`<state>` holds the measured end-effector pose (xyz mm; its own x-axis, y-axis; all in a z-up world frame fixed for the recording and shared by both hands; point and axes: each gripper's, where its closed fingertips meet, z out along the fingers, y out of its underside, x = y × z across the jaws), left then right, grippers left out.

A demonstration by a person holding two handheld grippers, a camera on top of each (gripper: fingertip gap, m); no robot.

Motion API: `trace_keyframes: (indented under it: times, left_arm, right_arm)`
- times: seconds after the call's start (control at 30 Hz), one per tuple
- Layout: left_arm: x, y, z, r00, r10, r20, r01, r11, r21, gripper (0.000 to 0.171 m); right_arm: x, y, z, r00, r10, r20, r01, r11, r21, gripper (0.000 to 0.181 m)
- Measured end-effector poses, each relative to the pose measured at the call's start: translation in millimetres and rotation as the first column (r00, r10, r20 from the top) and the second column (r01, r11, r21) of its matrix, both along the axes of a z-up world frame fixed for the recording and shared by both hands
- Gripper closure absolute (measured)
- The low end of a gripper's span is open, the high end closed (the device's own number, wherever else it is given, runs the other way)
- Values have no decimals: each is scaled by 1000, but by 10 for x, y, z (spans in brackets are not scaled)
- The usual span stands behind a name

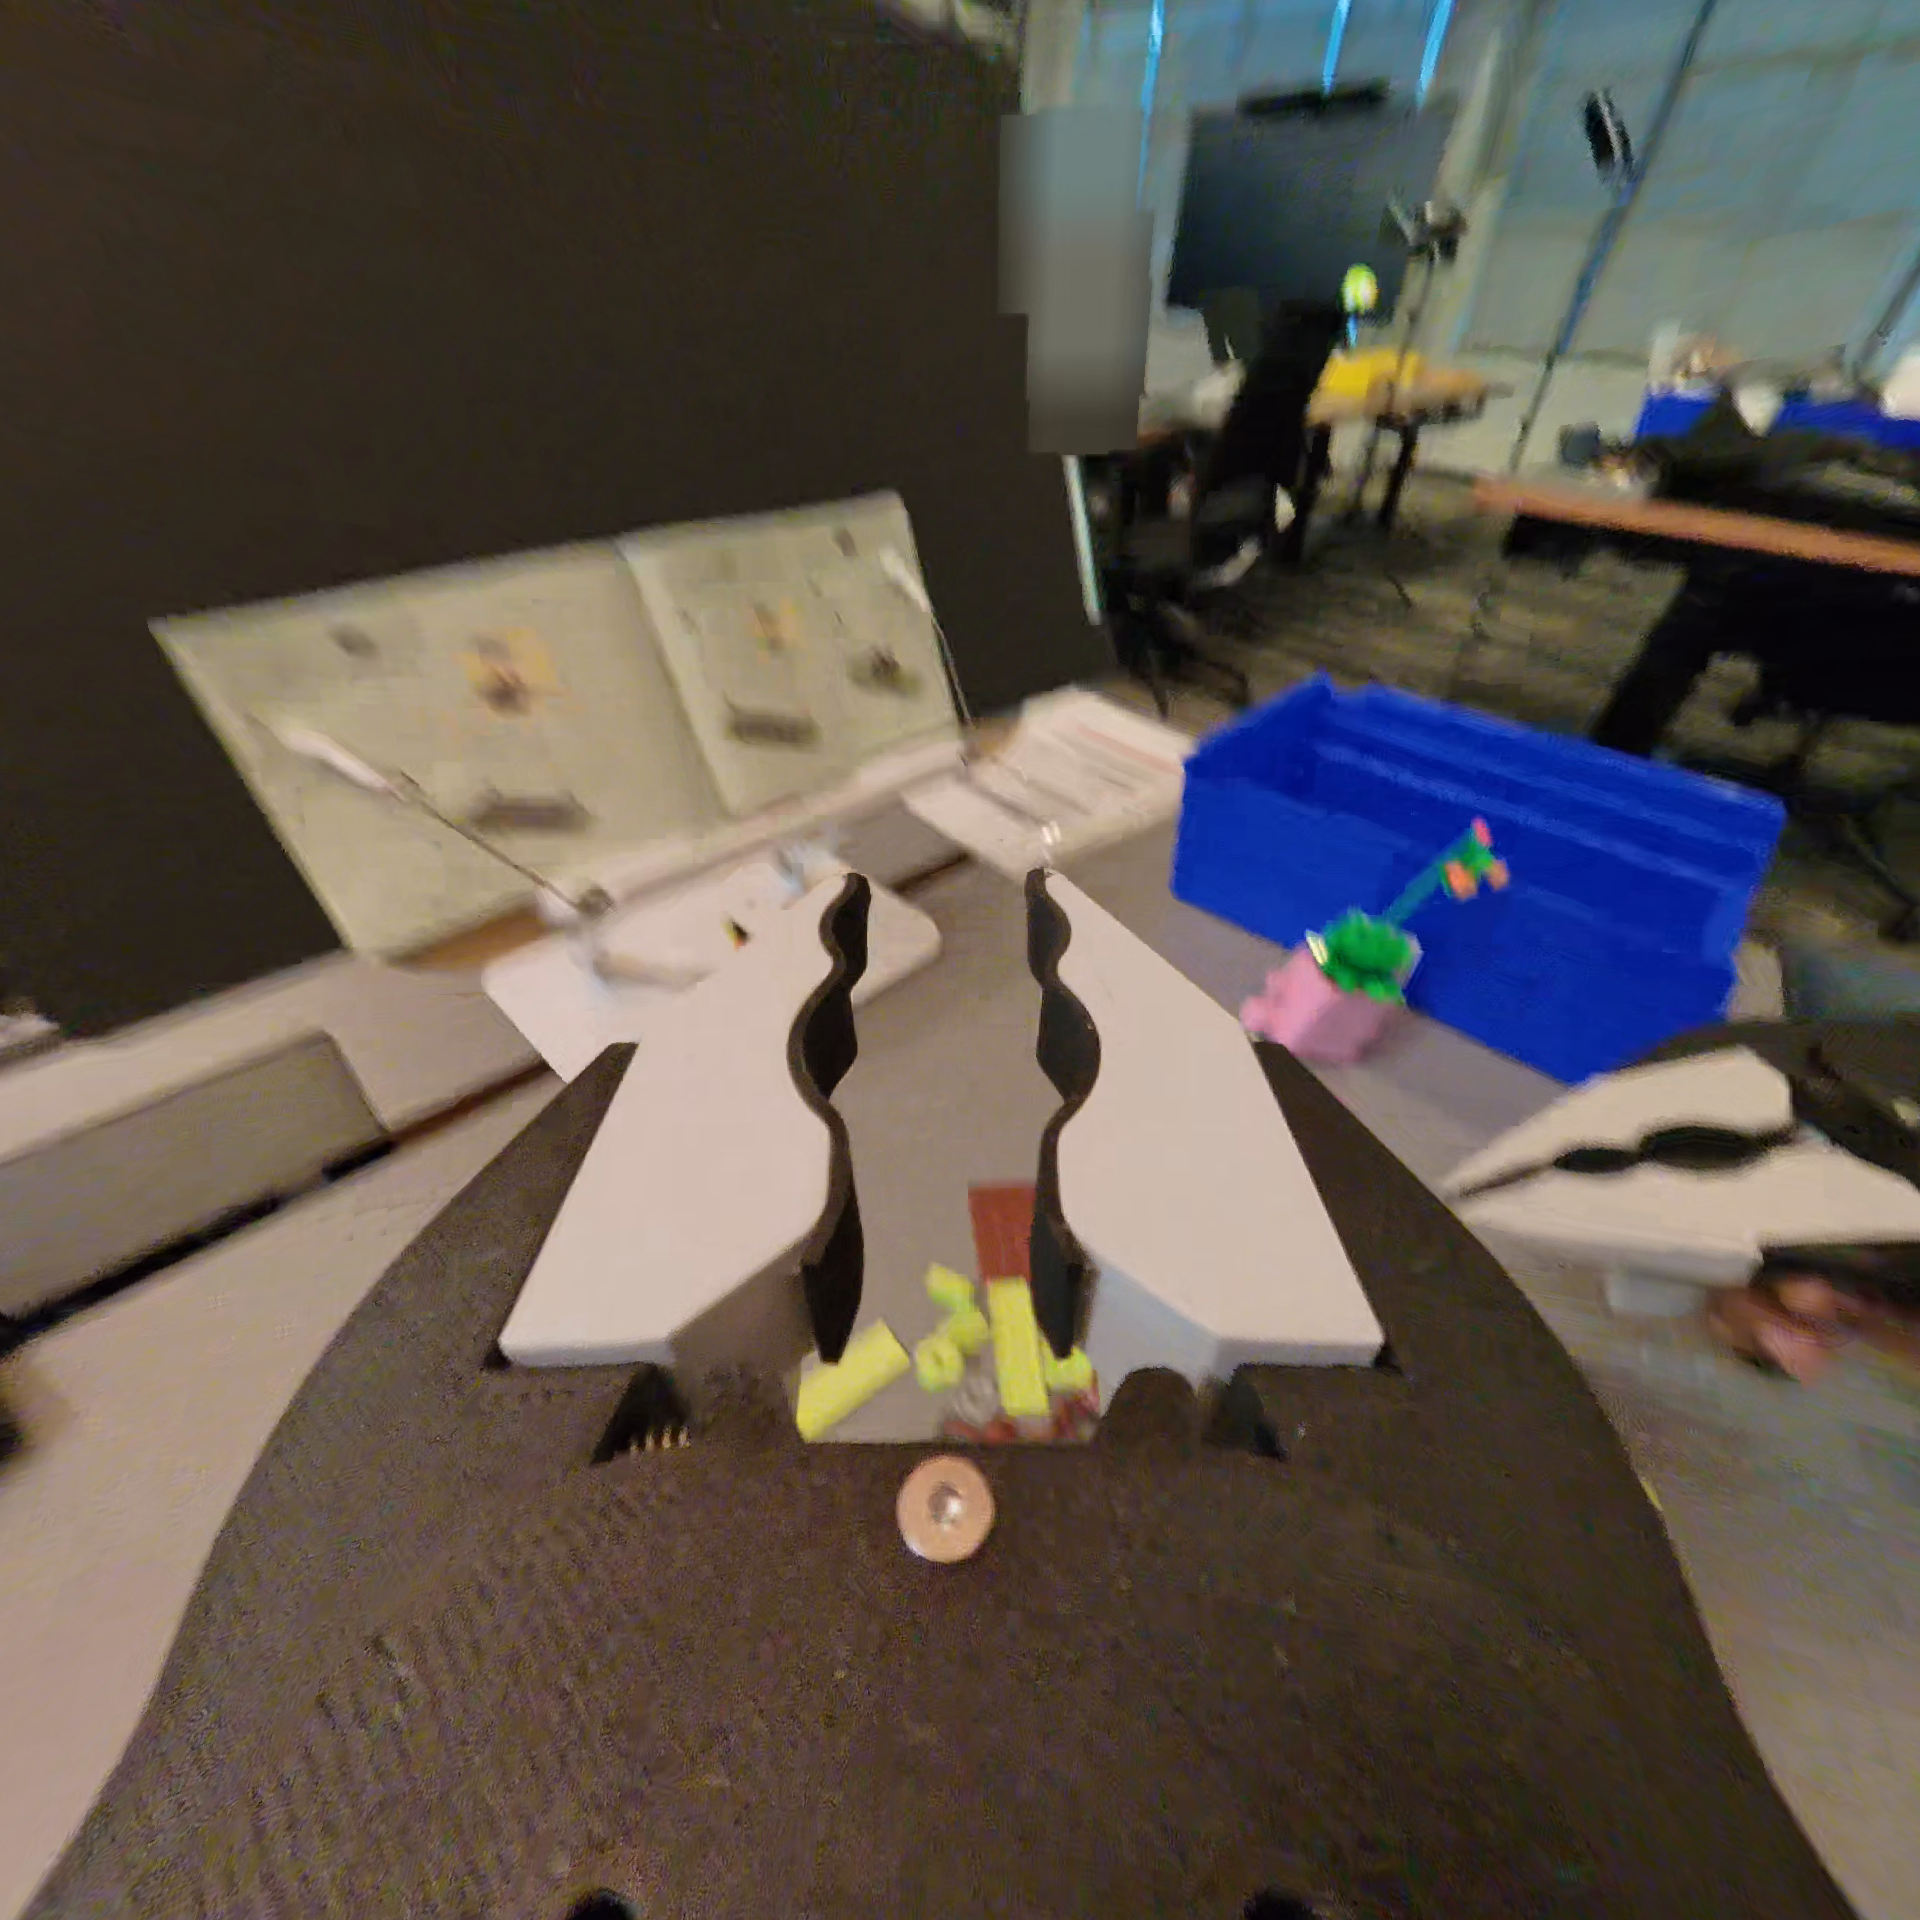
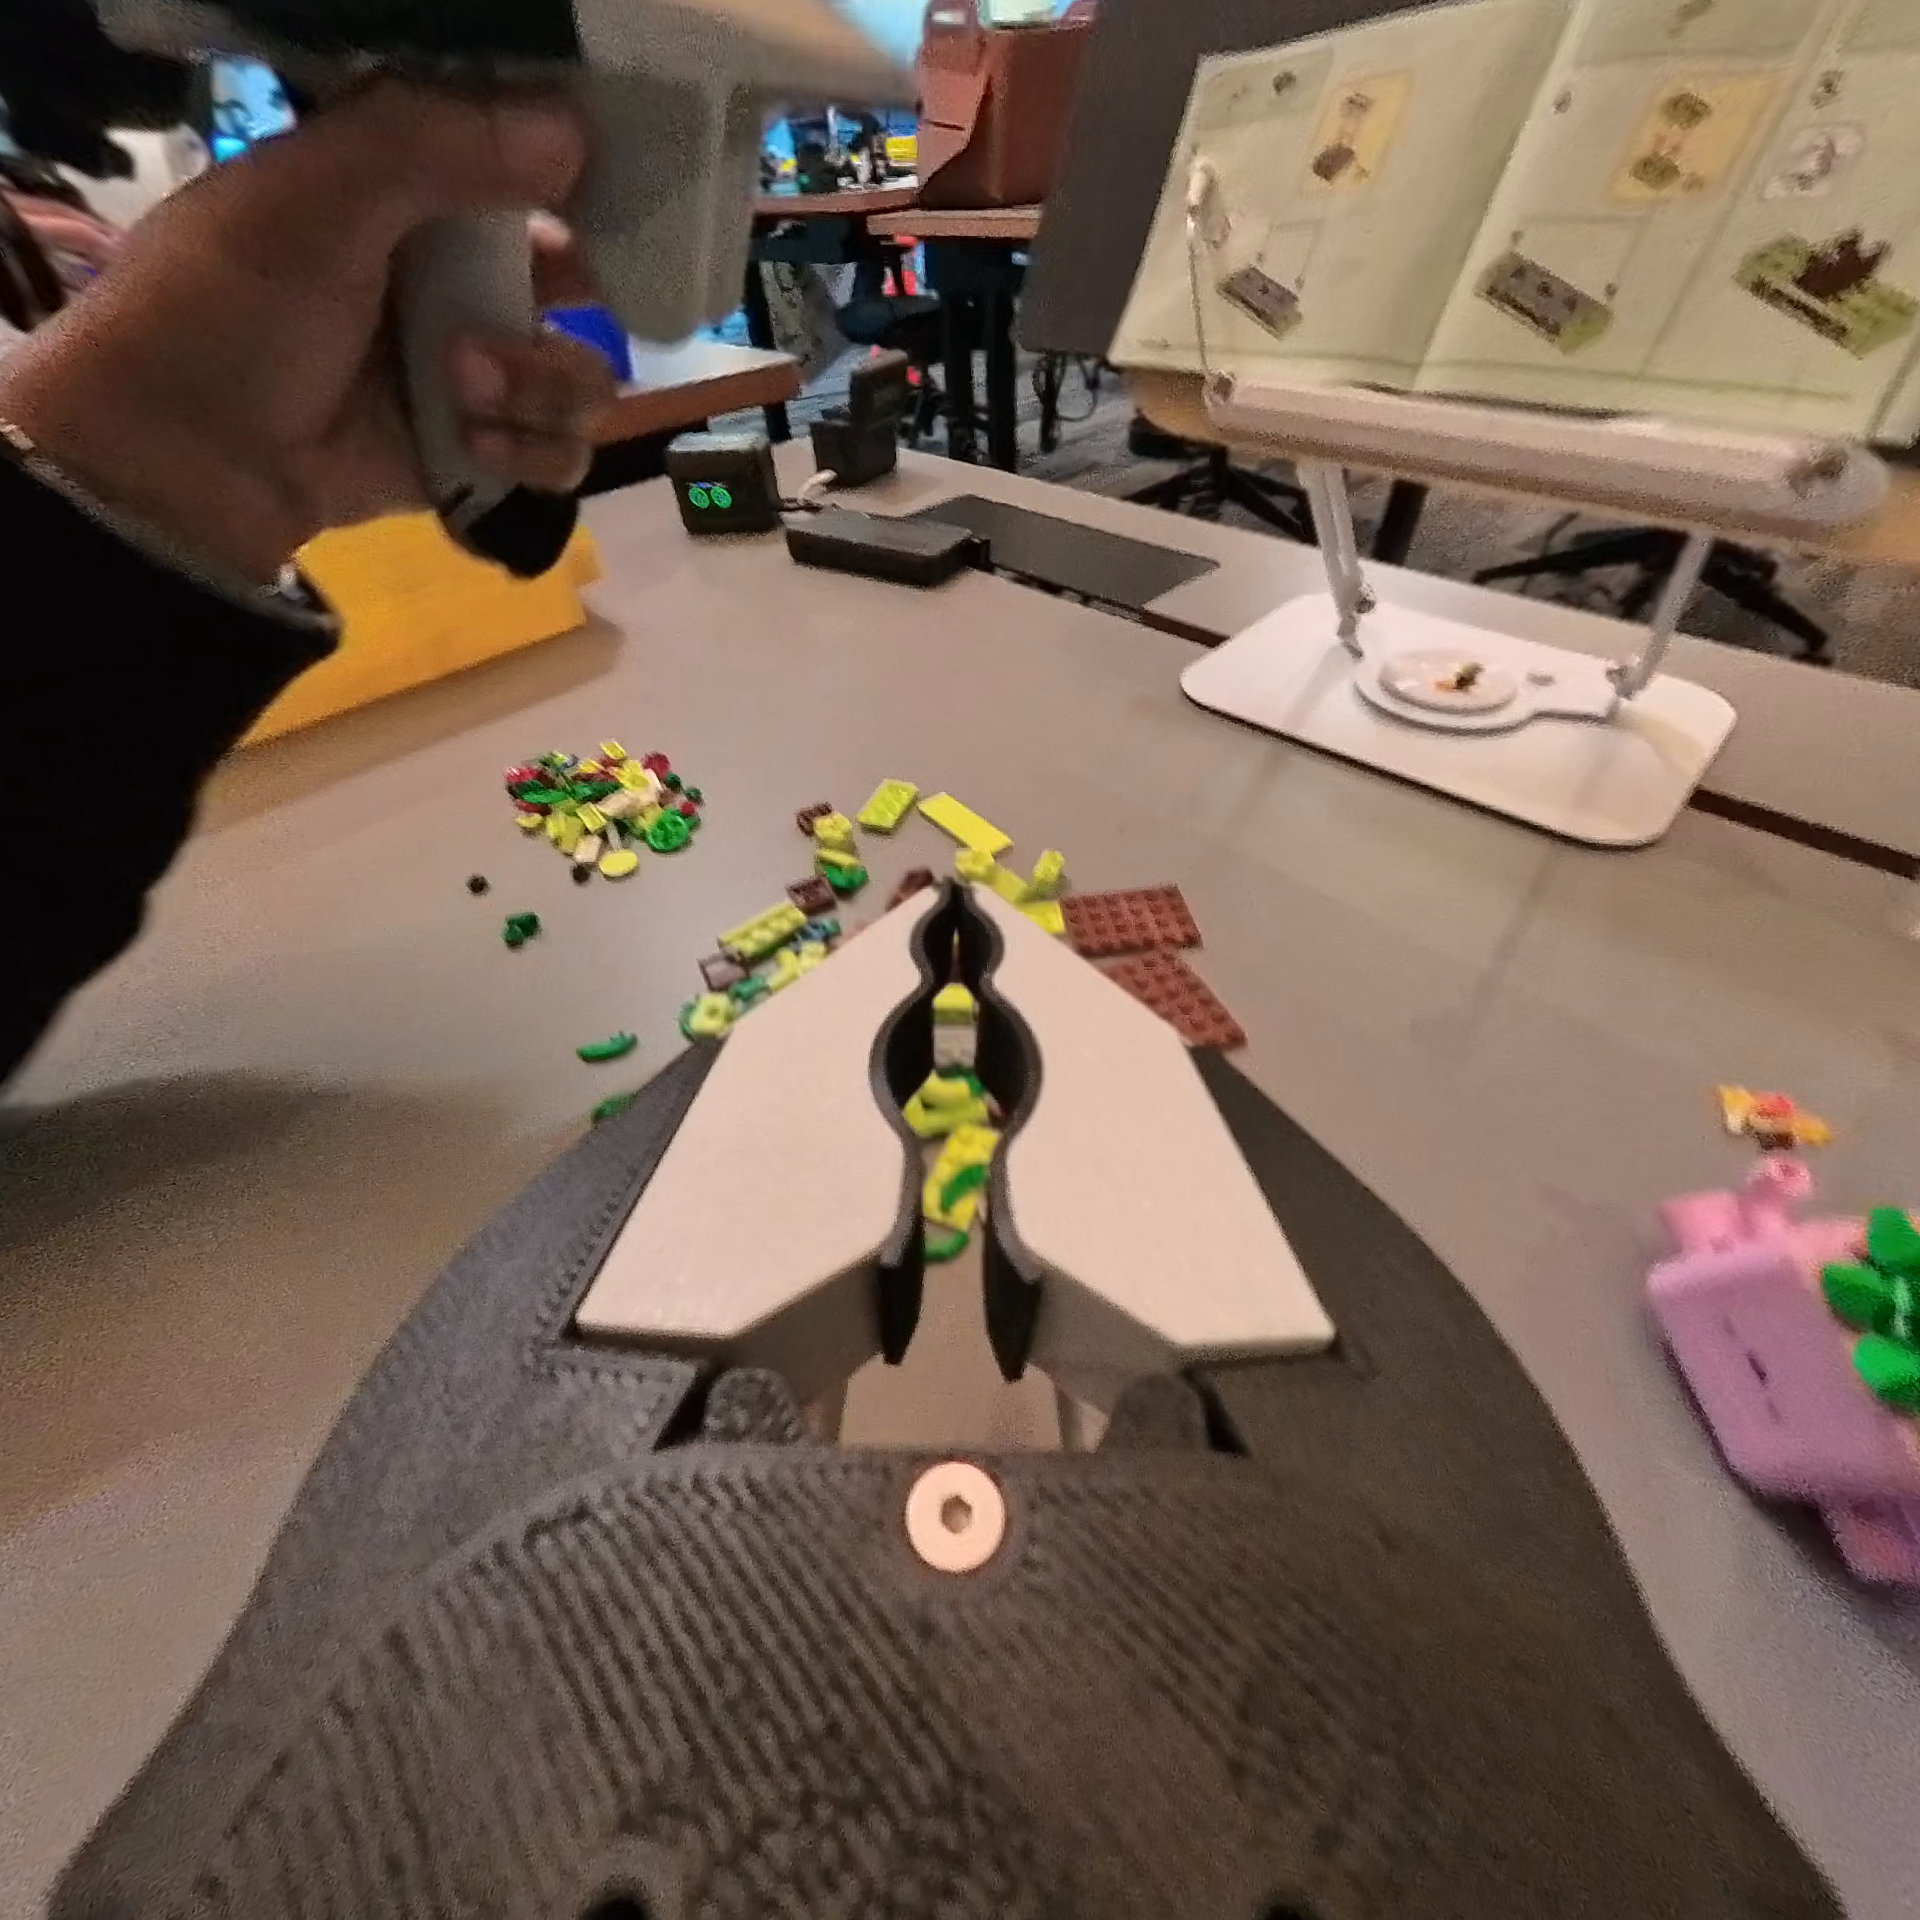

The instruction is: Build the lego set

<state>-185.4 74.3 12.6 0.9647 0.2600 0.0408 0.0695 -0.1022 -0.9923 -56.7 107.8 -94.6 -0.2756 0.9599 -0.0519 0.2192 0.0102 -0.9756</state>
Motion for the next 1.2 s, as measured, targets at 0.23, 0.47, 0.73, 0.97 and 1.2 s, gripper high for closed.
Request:
trace_keyframes:
  times: [0.23,0.47,0.73,0.97,1.2]
  left_arm:
    - [1088,158,-1392,985,-168,31,171,956,-239,141]
    - [1419,75,-1281,985,-174,-14,174,985,-9,143]
    - [1497,61,-1314,978,-207,-4,207,978,-6,135]
    - [1458,64,-1330,981,-194,22,195,981,-10,135]
    - [1393,65,-1353,978,-190,90,191,982,-4,136]
  right_arm:
    - [159,299,-442,995,-88,44,87,996,14,181]
    - [192,391,-387,998,-46,30,49,992,-120,181]
    - [217,323,-394,998,39,51,-28,982,-189,181]
    - [188,174,-540,992,51,116,-47,998,-35,181]
    - [181,94,-617,987,63,149,-70,997,41,181]
